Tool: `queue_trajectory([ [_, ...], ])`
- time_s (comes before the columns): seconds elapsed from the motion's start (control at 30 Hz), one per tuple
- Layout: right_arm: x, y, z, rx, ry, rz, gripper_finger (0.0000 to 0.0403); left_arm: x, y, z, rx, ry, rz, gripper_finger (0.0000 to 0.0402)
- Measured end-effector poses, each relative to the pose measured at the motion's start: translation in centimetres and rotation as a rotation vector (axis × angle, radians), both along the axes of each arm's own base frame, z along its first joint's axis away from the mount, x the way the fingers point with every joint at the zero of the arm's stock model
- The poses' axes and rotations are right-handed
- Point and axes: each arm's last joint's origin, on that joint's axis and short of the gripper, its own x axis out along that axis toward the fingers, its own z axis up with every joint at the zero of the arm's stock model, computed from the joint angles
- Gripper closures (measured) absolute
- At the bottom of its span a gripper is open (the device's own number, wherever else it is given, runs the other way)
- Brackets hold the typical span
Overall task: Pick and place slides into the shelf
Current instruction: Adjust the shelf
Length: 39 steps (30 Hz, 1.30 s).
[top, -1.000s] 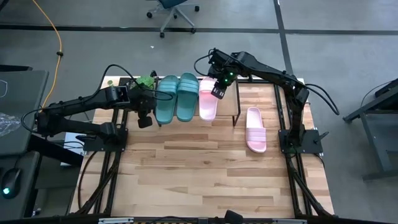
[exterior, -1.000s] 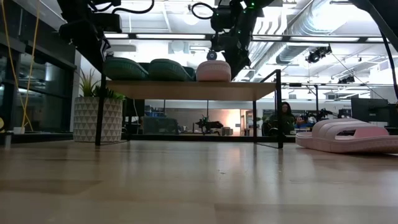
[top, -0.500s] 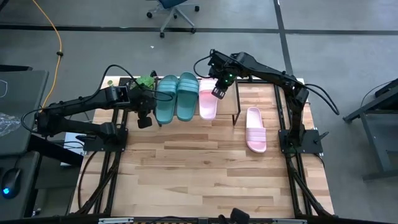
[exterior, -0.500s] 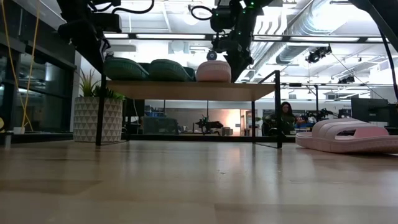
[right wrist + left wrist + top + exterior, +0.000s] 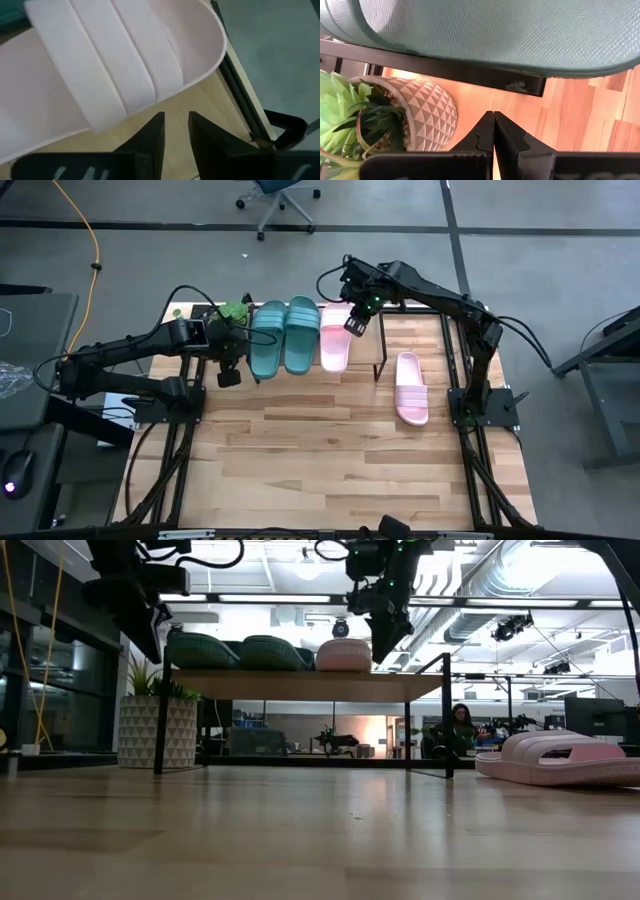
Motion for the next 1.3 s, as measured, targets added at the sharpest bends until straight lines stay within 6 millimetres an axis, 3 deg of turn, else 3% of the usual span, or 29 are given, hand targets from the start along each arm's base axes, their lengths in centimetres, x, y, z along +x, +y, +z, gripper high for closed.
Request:
queue_trajectory([
  [0.33,-1.0,-0.6,1.0,0.009,-0.043,-0.049,0.0324,-0.1,0.1,0.1,0.047,0.018,0.026,0.0402],
  [0.77,-2.4,-5.1,1.4,-0.010,-0.211,-0.212,0.0324,0.1,0.2,0.1,0.055,0.004,0.032,0.0402],
  [1.0,-1.6,-6.1,-0.6,0.038,-0.178,-0.205,0.0324,0.2,0.3,0.2,0.063,-0.018,0.033,0.0402],
  [1.3,-1.8,-6.7,-1.3,0.038,-0.134,-0.230,0.0324,0.2,0.3,0.2,0.054,-0.023,0.034,0.0402],
])
